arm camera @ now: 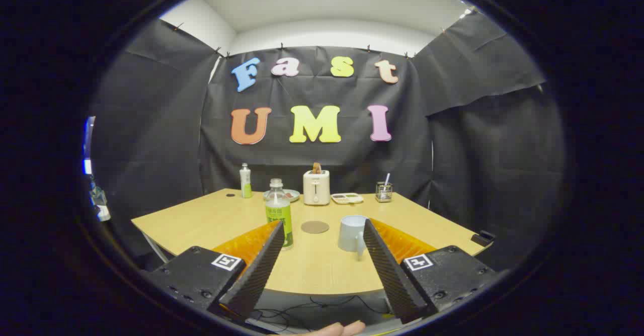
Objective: Take the bottle from table, then pour the juice into the cup, finally place the bottle on the coaster
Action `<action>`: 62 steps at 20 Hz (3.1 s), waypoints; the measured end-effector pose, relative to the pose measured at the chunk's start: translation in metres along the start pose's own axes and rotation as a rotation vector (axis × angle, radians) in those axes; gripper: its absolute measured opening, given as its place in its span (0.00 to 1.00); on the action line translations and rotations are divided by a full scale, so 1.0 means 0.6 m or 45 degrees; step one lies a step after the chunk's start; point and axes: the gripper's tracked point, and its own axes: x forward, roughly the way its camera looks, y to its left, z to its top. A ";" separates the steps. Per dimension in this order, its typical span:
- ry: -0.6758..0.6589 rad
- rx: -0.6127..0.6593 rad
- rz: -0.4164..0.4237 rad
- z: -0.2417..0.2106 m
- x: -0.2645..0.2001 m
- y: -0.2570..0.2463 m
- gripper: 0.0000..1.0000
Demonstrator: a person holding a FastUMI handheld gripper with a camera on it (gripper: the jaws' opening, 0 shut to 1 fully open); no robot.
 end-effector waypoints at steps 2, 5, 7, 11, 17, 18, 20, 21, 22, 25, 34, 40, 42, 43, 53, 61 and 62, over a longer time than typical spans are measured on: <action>0.002 0.006 0.017 -0.003 0.004 0.003 1.00; -0.019 -0.002 0.043 0.001 0.005 0.008 1.00; -0.033 -0.011 0.044 0.003 0.010 0.010 1.00; -0.029 -0.009 0.059 -0.006 0.026 0.023 1.00; 0.015 0.023 0.118 -0.029 0.075 0.054 1.00; 0.010 0.028 0.131 -0.030 0.089 0.061 1.00; 0.001 0.046 0.145 -0.031 0.114 0.069 1.00; -0.007 0.057 0.154 -0.028 0.128 0.075 1.00; -0.015 0.064 0.160 -0.025 0.141 0.081 1.00; -0.055 0.006 0.189 -0.018 0.180 0.108 1.00; 0.022 -0.049 0.240 -0.038 0.291 0.178 1.00; 0.136 -0.022 0.151 -0.071 0.361 0.203 1.00; 0.141 -0.030 0.122 -0.074 0.376 0.205 1.00; 0.143 -0.037 0.107 -0.076 0.385 0.203 1.00; 0.183 -0.115 -0.029 -0.091 0.416 0.190 0.88; 0.196 0.045 0.113 -0.072 0.373 0.219 0.81; 0.201 0.064 0.133 -0.067 0.365 0.225 0.81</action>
